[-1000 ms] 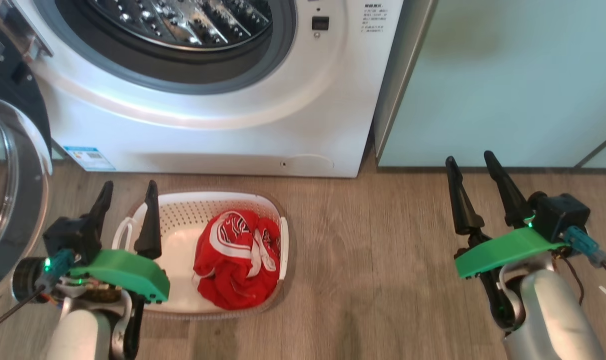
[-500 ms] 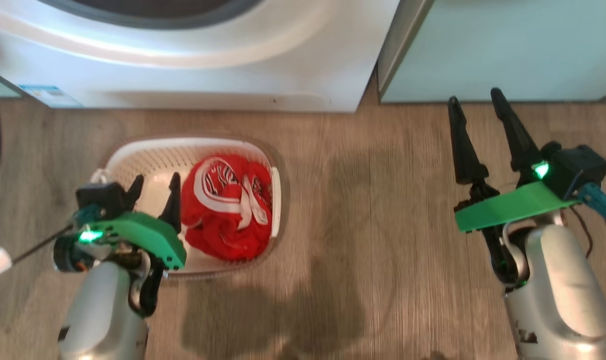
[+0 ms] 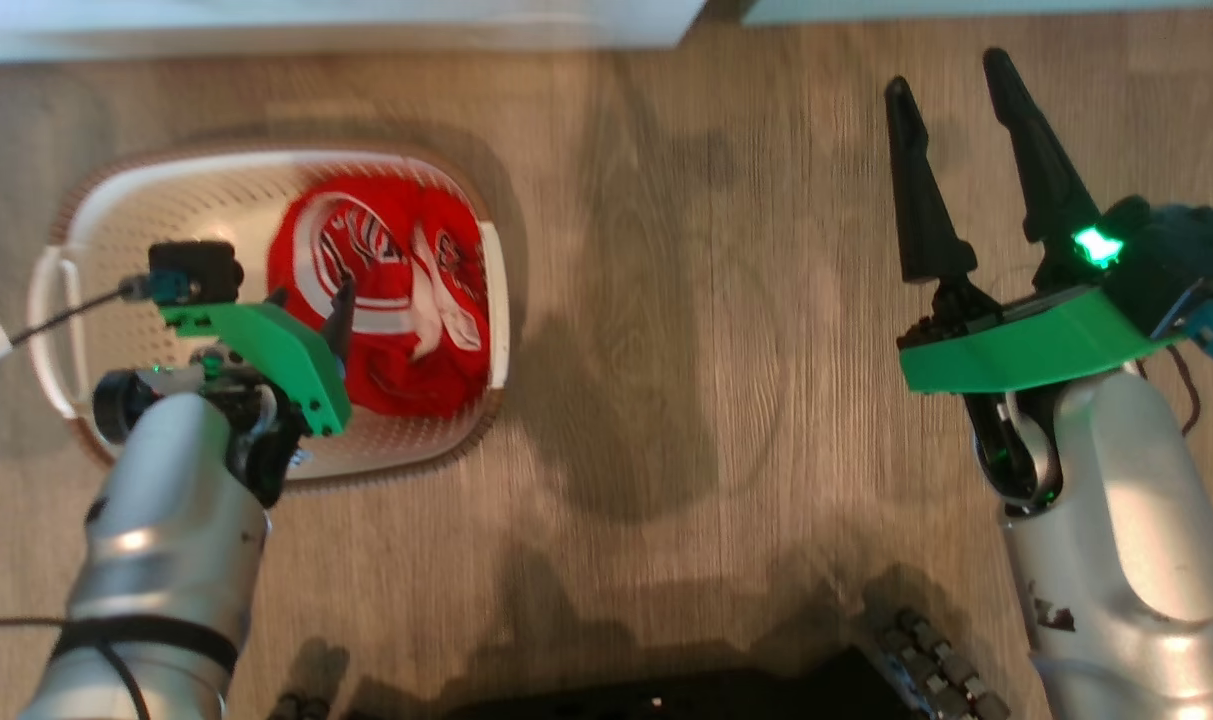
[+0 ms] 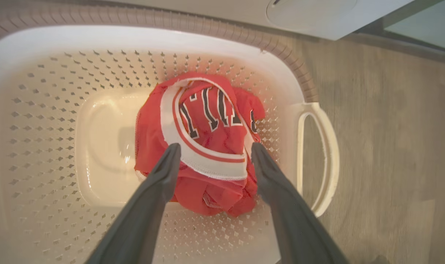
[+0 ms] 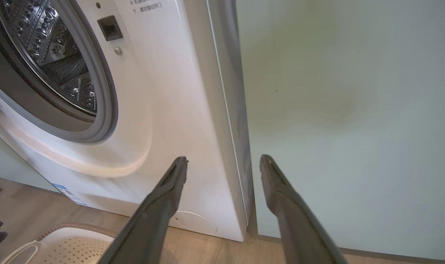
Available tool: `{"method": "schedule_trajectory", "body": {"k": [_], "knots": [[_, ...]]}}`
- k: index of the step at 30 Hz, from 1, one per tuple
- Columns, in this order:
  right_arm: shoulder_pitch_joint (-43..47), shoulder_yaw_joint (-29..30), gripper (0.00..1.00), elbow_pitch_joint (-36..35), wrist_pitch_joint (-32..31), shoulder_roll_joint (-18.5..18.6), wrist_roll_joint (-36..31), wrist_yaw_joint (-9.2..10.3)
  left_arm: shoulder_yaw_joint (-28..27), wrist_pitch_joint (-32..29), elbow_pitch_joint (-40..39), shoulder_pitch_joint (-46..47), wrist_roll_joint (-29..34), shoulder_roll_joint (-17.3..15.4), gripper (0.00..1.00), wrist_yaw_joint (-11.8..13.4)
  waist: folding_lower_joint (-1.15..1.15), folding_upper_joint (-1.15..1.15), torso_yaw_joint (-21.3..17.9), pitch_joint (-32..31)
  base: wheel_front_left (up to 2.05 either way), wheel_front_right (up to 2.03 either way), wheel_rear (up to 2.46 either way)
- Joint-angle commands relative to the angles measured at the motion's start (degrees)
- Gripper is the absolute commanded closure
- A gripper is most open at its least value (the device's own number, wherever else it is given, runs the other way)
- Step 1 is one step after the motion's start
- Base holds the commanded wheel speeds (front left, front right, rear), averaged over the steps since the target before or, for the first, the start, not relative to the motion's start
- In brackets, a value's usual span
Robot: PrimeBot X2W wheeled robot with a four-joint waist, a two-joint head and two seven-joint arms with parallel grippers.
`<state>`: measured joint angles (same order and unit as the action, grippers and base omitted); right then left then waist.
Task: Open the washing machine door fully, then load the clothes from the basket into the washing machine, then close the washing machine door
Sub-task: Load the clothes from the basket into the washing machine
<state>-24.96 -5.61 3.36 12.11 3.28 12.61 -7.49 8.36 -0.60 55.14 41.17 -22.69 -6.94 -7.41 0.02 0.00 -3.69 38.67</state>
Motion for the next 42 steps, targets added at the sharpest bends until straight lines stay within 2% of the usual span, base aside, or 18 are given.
{"method": "schedule_trajectory", "body": {"k": [1, 12, 25, 28, 42], "knots": [[-0.2, -1.4, 0.0, -2.3, 0.4, -0.4, 0.2, 0.0, -0.6, -0.5, 0.4, 0.6, -0.6, -2.4, 0.0, 0.0, -0.02, 0.0, -1.5, 4.1, 0.0, 0.0, 0.0], [-2.7, -2.8, 0.0, -3.9, 0.4, -0.4, 0.2, 0.0, 3.5, -6.4, 7.8, 8.1, -9.2, -5.9, 0.0, -0.1, -0.02, 0.0, -2.6, 12.2, 0.0, 0.0, 0.0], [-3.3, -3.1, 0.0, -4.8, 0.3, -0.4, 0.2, 0.0, 8.6, -15.5, 10.7, 11.2, -17.0, -9.1, 0.0, -0.1, -0.02, 0.0, -4.0, 15.6, 0.0, 0.0, 0.0], [-3.2, -3.2, 0.0, -4.7, 0.3, -0.4, 0.3, 0.0, 9.2, -15.3, 11.8, 12.2, -17.5, -9.6, 1.0, -0.1, -0.02, 0.0, -4.1, 15.6, 0.0, 0.0, 0.0], [-3.1, -2.3, 0.0, -3.9, 0.2, -0.4, -0.1, 0.0, 13.2, -10.8, 11.1, 10.8, -20.8, -8.7, 1.0, -0.1, -0.02, 0.0, -2.2, 11.5, 0.0, 0.0, 0.0]]}}
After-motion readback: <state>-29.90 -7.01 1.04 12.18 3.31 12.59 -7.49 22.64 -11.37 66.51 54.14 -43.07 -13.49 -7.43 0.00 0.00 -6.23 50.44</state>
